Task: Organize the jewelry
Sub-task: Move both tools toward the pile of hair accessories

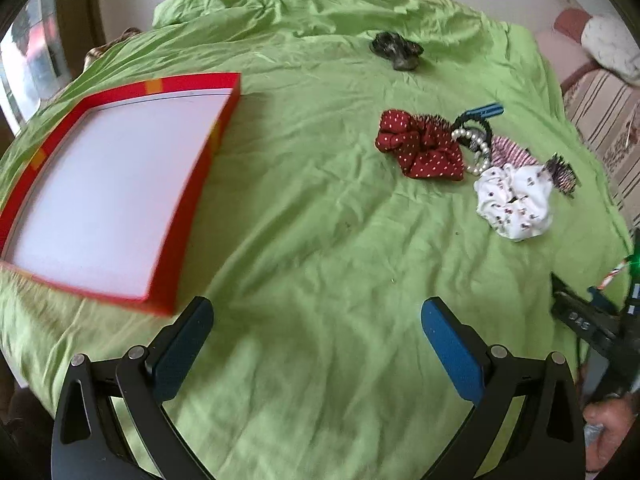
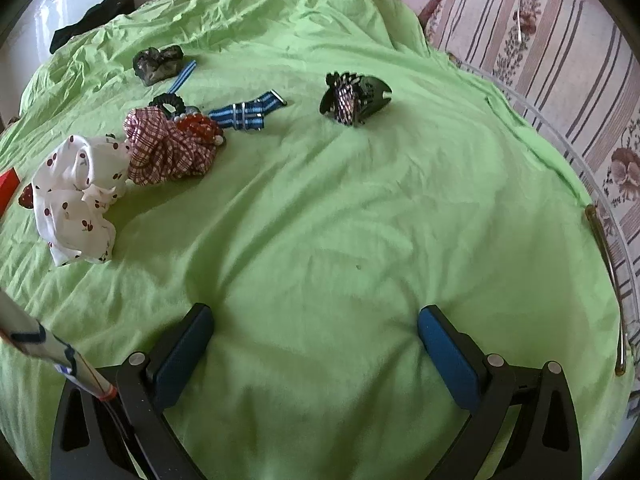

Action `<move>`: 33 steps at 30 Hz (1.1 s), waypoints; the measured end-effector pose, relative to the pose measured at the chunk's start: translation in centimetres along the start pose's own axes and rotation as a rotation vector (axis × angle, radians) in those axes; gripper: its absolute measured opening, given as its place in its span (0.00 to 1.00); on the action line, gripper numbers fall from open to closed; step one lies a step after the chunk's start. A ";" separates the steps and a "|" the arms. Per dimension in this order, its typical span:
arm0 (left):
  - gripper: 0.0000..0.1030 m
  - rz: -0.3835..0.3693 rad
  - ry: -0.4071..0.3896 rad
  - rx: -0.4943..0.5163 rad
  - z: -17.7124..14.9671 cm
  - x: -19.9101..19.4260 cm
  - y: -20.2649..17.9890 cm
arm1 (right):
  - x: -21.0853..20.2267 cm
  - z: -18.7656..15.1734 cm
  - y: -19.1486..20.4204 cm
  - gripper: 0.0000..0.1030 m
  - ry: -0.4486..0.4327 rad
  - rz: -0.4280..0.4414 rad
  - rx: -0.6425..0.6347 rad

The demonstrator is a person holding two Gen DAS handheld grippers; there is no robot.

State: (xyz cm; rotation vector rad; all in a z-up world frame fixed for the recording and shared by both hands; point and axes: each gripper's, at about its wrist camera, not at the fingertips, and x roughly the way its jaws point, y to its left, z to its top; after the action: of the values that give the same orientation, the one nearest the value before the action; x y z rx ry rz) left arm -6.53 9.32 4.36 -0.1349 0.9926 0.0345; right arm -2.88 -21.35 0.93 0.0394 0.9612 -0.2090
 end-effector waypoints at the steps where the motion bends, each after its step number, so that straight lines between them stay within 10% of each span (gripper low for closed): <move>1: 1.00 -0.004 -0.008 -0.009 -0.1 -0.7 0.3 | -0.1 -0.1 0.0 1.00 0.009 0.001 0.003; 33: 1.00 0.064 -0.133 0.078 -2.0 -9.5 -2.4 | -13.0 -3.6 2.5 0.99 -0.284 -0.034 -0.036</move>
State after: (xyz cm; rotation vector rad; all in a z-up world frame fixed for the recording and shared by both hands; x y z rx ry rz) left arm -13.19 6.95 11.41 -0.0285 0.8645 0.0620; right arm -12.49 -16.40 9.38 -0.0388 0.6831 -0.2225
